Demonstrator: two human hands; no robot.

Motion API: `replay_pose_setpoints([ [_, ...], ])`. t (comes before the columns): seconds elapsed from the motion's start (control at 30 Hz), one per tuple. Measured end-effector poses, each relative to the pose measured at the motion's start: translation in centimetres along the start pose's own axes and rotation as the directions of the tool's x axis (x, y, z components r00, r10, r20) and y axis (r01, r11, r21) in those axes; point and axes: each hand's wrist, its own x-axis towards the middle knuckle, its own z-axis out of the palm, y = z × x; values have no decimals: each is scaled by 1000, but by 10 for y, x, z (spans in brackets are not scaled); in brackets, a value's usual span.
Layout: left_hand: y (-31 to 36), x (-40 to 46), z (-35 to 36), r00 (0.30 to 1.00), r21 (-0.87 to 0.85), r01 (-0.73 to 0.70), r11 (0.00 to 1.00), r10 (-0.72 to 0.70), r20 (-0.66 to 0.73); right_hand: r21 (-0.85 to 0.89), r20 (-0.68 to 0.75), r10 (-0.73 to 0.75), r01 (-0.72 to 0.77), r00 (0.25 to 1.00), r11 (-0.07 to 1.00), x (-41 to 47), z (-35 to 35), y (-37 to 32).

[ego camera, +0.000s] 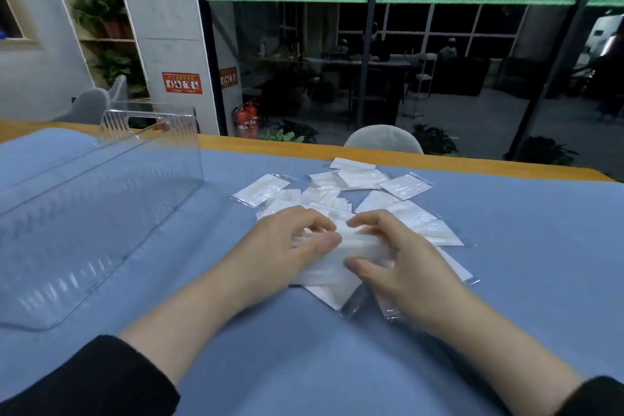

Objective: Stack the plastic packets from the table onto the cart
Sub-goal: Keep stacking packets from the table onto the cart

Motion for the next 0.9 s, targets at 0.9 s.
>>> replay_pose_setpoints([
  [0.9,-63,5,-86,865,17,273,962,-238,-442,-632,253,383,-148,888,760,133,35,-42],
])
